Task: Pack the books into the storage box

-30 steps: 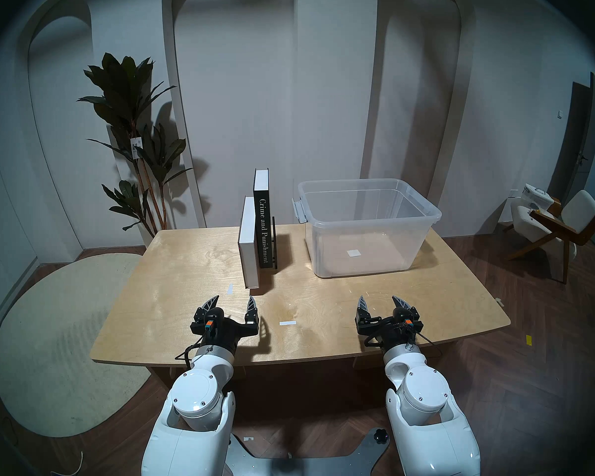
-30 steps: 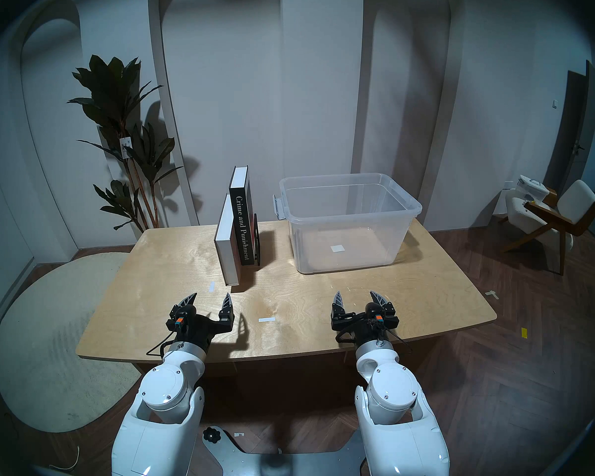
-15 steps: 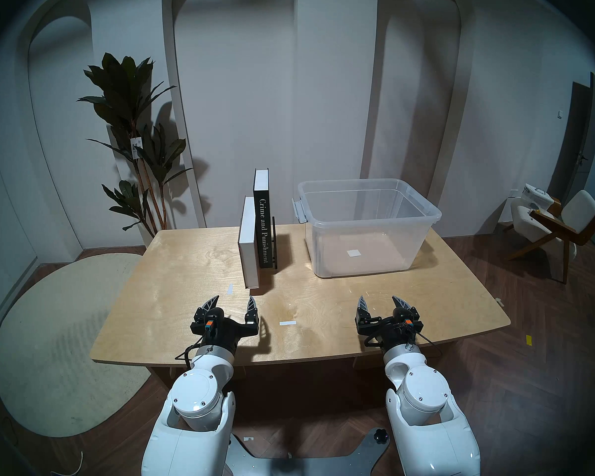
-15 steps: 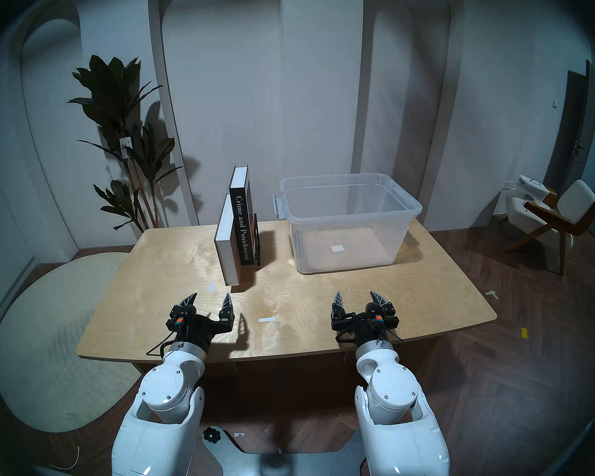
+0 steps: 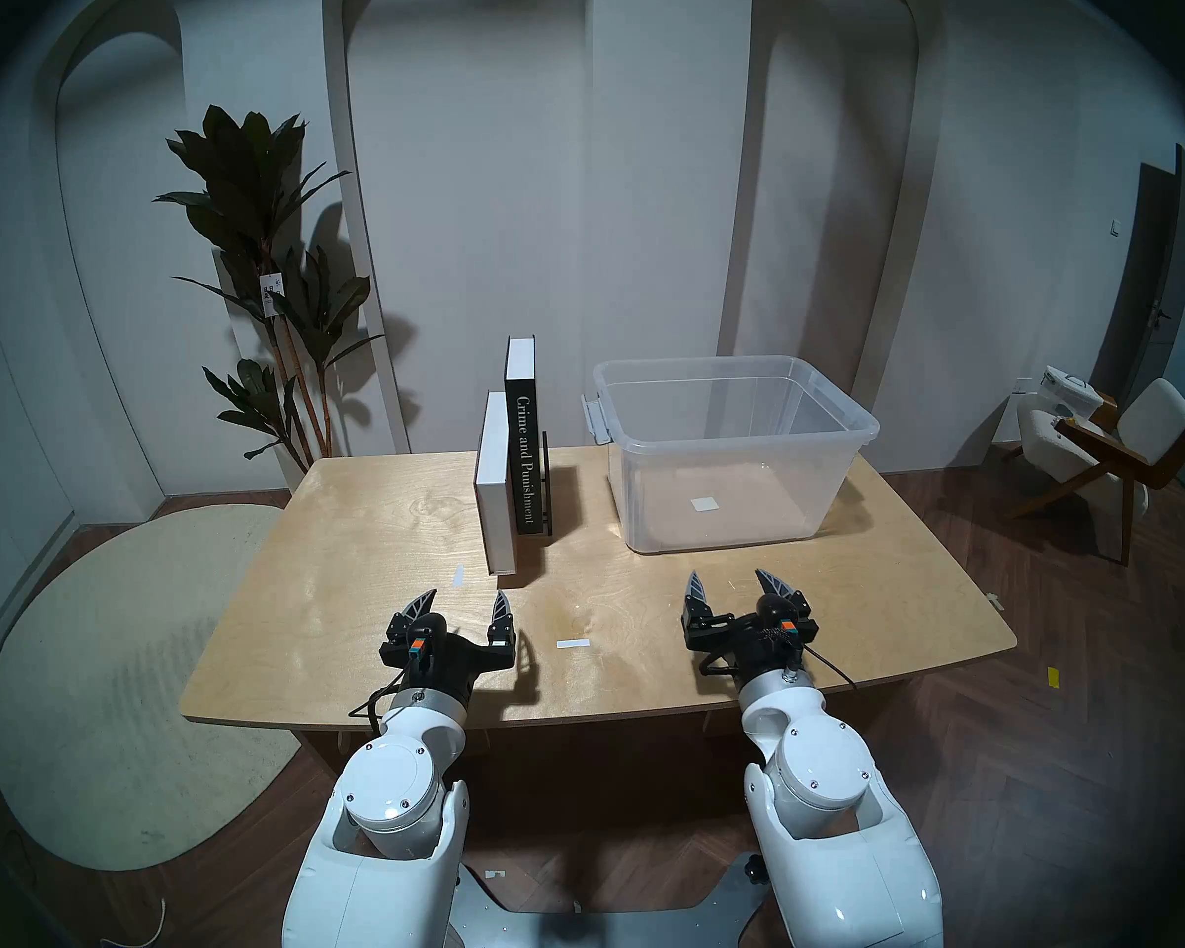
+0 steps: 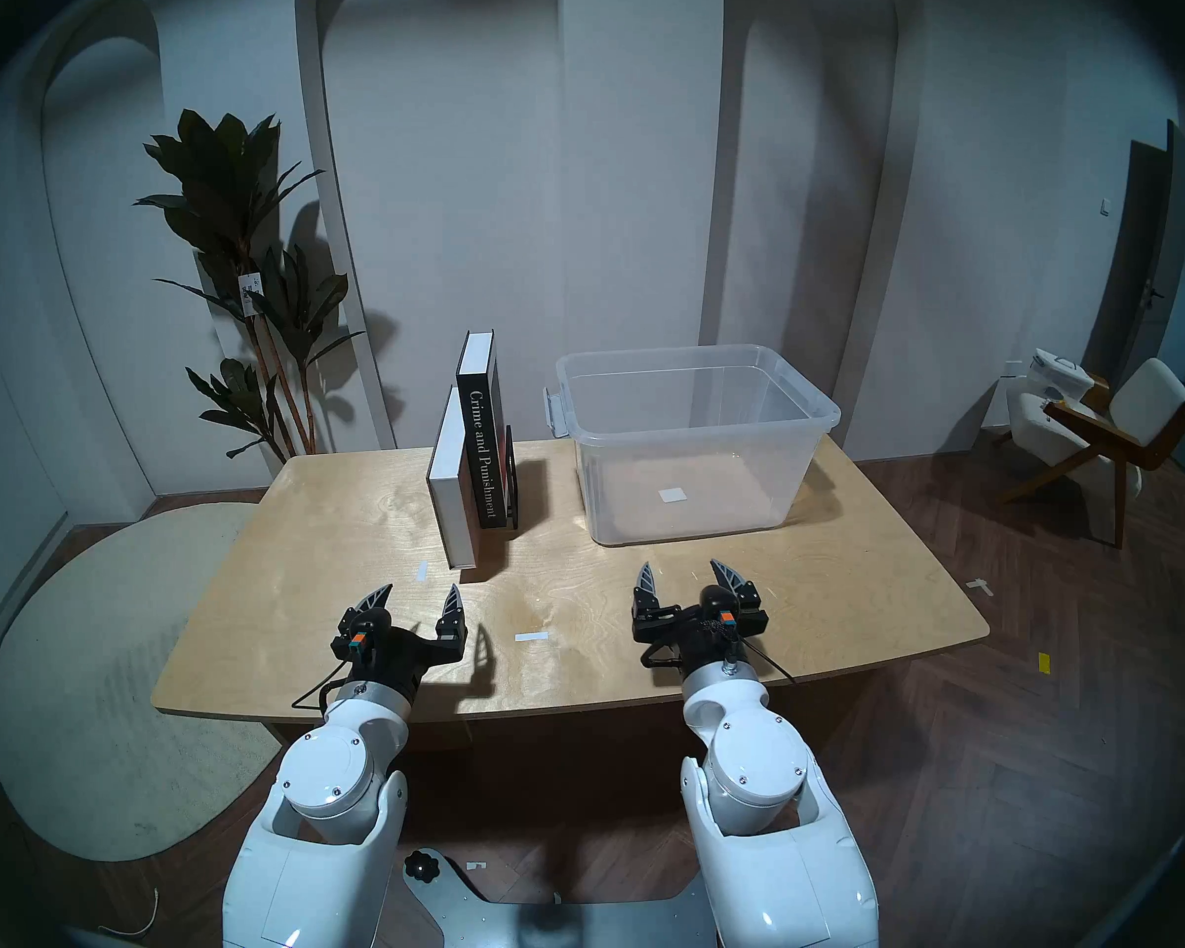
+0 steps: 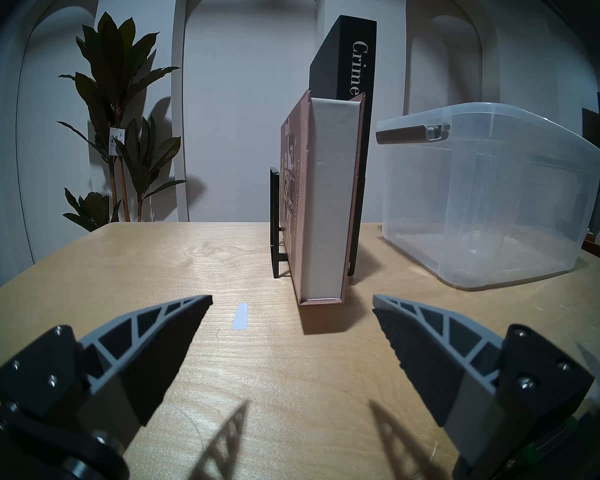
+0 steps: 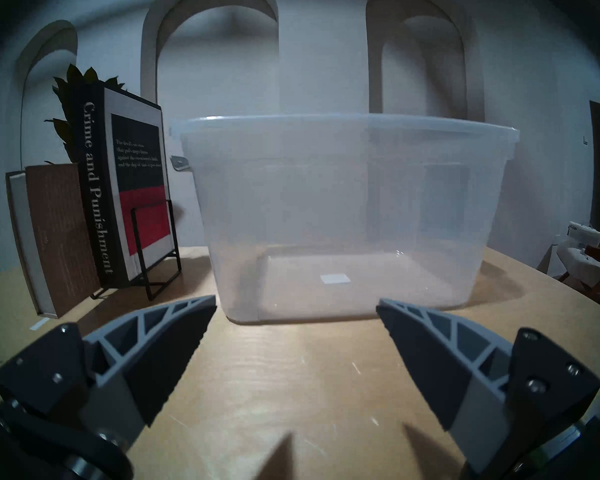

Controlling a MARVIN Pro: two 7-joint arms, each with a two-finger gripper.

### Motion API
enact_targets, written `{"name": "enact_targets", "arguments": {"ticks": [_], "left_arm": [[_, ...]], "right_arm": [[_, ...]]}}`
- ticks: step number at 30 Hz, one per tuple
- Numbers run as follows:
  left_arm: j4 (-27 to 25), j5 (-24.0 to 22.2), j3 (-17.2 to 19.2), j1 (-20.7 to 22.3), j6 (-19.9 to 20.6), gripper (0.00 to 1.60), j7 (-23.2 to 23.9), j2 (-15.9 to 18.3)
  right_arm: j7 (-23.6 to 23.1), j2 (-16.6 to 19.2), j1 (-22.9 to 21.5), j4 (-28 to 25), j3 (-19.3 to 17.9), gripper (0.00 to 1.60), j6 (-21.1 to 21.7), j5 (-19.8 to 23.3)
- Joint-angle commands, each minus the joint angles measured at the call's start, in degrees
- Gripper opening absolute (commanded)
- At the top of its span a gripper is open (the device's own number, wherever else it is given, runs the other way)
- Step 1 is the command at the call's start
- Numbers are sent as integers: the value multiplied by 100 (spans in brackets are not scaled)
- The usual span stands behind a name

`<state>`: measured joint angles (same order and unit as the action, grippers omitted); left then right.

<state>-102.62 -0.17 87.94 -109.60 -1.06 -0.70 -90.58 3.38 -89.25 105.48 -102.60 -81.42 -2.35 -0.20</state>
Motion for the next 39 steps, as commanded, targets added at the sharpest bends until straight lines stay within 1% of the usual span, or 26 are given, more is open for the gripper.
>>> {"name": "enact_targets", "arguments": {"ticks": [1, 2, 3, 4, 6, 7, 8, 9, 10, 14, 16, 17, 19, 20, 21, 22, 23, 25, 27, 29, 32, 33, 34, 35, 36, 39], "left_arm": [[-102, -1, 4, 37, -28, 160, 0, 0], [-100, -1, 4, 38, -28, 160, 0, 0], [-100, -1, 4, 38, -28, 160, 0, 0], [-99, 0, 4, 39, -28, 160, 1, -1], [-98, 0, 5, 39, -29, 160, 1, -1], [-98, 0, 5, 39, -29, 160, 1, -1], [-96, 0, 5, 40, -29, 160, 1, -1], [-96, 0, 5, 40, -29, 160, 1, -1], [-95, 0, 5, 41, -29, 160, 1, -1], [-92, 1, 5, 42, -30, 160, 1, -2], [-92, 1, 5, 42, -30, 160, 1, -2], [-91, 1, 5, 43, -30, 160, 1, -2], [-90, 1, 5, 43, -31, 160, 1, -2], [-89, 2, 5, 44, -31, 160, 1, -2], [-88, 2, 5, 44, -31, 160, 1, -3], [-87, 2, 5, 44, -31, 160, 1, -3], [-86, 2, 5, 45, -31, 160, 1, -3], [-86, 2, 5, 45, -31, 160, 1, -3], [-85, 2, 5, 46, -31, 160, 1, -3], [-85, 3, 5, 46, -31, 160, 1, -3], [-82, 3, 5, 47, -31, 160, 1, -4], [-81, 3, 5, 47, -31, 160, 1, -4], [-80, 4, 5, 48, -31, 160, 1, -4], [-78, 4, 5, 49, -31, 160, 1, -4], [-76, 4, 5, 49, -31, 160, 1, -4], [-72, 5, 5, 51, -31, 160, 1, -5]], "right_arm": [[330, 90, -765, -28, 586, 160, -160, 22], [348, 134, -582, -232, 635, 160, -174, 17], [418, 121, -817, -89, 745, 160, -162, 37], [408, 151, -752, -197, 809, 160, -173, 47], [502, 139, -1100, -15, 1032, 160, -204, 34], [525, 202, -861, -253, 1076, 160, -220, 19], [551, 193, -1039, -172, 1186, 160, -248, 19], [587, 217, -1019, -236, 1257, 160, -262, 0], [664, 214, -1146, -188, 1366, 160, -293, -35], [857, 227, -1337, -218, 1632, 160, -258, -63], [995, 189, -1548, -129, 1778, 160, -224, -72], [1019, 218, -1441, -251, 1778, 160, -233, -124], [1118, 163, -1642, -155, 1876, 160, -180, -138], [1209, 103, -1832, -40, 1950, 160, -151, -139], [1194, 149, -1659, -206, 1911, 160, -147, -172], [1249, 89, -1837, -94, 1970, 160, -111, -172], [1244, 87, -1822, -130, 1968, 160, -84, -177], [1281, 14, -1995, -30, 2019, 160, -11, -167], [1263, -10, -2023, -23, 2017, 160, 11, -180], [1218, -90, -2201, 128, 2057, 160, 28, -159], [1219, -156, -2337, 306, 2088, 160, 28, -217], [1251, -250, -2533, 489, 2124, 160, 84, -211], [1209, -185, -2386, 389, 2083, 160, 55, -223], [1242, -282, -2579, 563, 2113, 160, 105, -220], [1212, -263, -2536, 541, 2097, 160, 115, -214], [1231, -375, -2758, 789, 2135, 160, 188, -253]]}}
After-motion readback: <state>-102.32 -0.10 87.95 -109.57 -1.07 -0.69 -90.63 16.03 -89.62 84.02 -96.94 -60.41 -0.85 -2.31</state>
